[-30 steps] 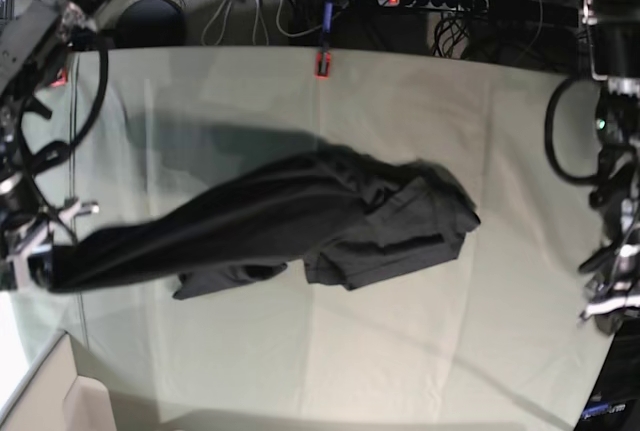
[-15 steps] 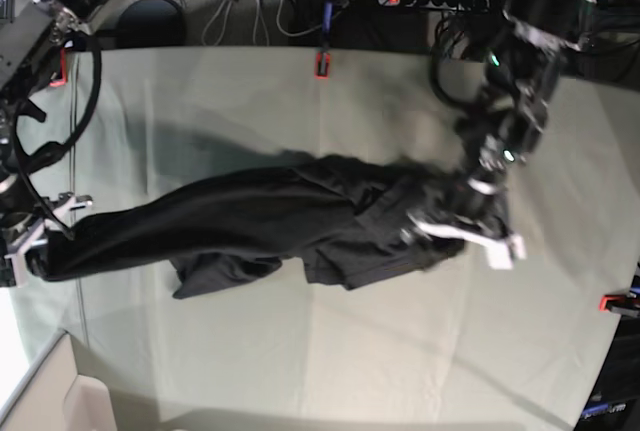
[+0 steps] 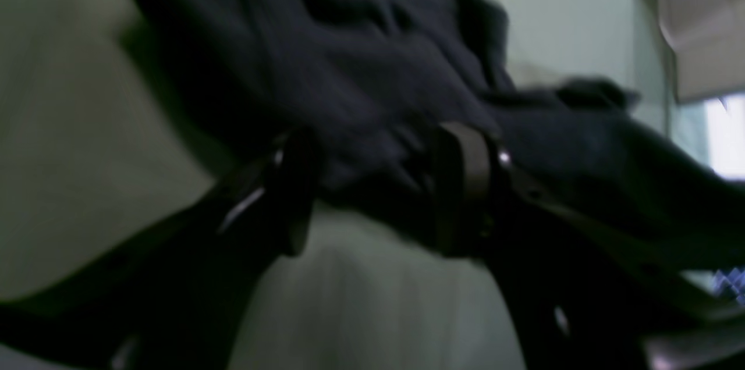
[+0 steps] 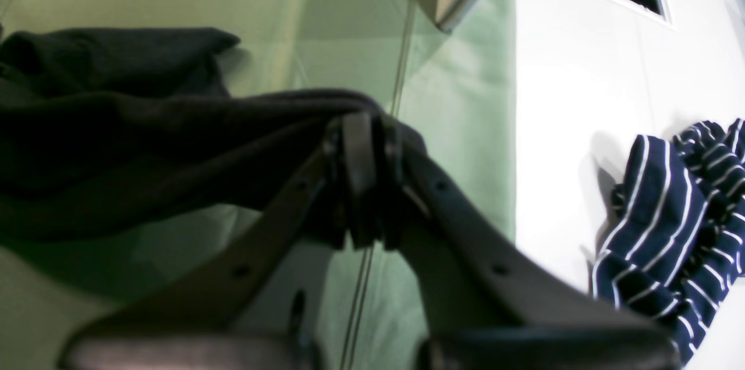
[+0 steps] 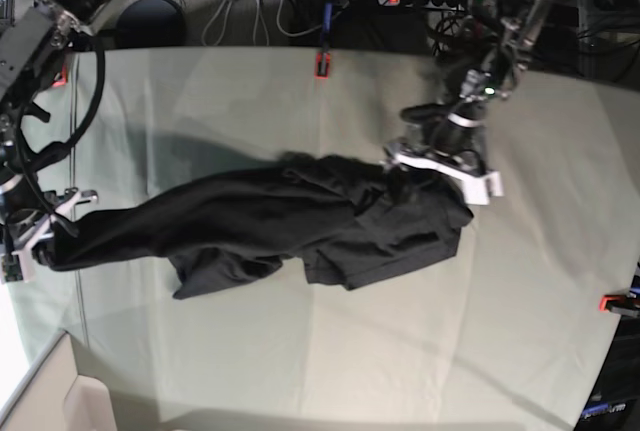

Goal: Layout the t-shirt on the table in an organized manner, then fold the t-shirt properly
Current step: 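Move the left gripper over the shirt's bunched end and grasp it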

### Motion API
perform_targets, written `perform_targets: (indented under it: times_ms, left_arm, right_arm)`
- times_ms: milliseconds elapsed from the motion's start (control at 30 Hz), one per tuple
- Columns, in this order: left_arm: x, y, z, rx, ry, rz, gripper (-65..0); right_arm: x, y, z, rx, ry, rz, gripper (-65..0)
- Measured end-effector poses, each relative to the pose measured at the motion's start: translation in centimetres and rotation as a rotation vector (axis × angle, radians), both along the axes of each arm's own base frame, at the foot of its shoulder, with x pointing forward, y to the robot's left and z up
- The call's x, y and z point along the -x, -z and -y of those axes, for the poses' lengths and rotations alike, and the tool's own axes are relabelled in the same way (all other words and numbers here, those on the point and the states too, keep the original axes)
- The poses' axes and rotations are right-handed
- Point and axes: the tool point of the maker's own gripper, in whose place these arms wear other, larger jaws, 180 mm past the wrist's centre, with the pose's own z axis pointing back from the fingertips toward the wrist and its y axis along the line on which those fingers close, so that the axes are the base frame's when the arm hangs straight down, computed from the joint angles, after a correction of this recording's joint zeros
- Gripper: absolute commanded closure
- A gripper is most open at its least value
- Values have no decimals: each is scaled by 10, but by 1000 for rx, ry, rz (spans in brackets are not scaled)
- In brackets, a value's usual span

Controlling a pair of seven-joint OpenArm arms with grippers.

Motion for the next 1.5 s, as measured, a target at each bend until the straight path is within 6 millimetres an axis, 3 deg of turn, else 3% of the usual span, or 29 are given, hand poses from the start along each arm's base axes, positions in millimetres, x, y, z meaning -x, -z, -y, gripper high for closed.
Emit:
perform_targets:
  times_ms: [267,700,867,967,1067,1100,1233,1333,1500]
  left_arm:
    - [9,31,0,-3,-34,-82,-316]
    - [-24,14,-6,-11,-46,-19,-312]
    - [-22,15,-7,-13,-47,-23,-308]
    - [-23,15,-8,-14,-47,-22,-209]
    - [-21,20,-10,-19,-50,-36,-26]
    - [-20,24,-11,-24,-53,-44,0]
    - [-16,31,-23,-51,-53,-64,0]
    - [-22,20,-39,-73,-64,-35,-1]
    - [-53,-37,-94,-60,-217,117,-1]
  right_arm:
    - [1,1,0,0,-1,-1,0]
    - [3,3,0,0,0,-9,0]
    - [6,6,1,3,-2,-17,0]
    - [7,7,1,4,0,-23,0]
    - [6,7,1,3,-1,-21,0]
    - [6,7,1,4,0,-22,0]
    - [6,7,1,3,-1,-22,0]
    - [7,6,2,6,2,-22,0]
    - [7,6,3,6,3,-23,0]
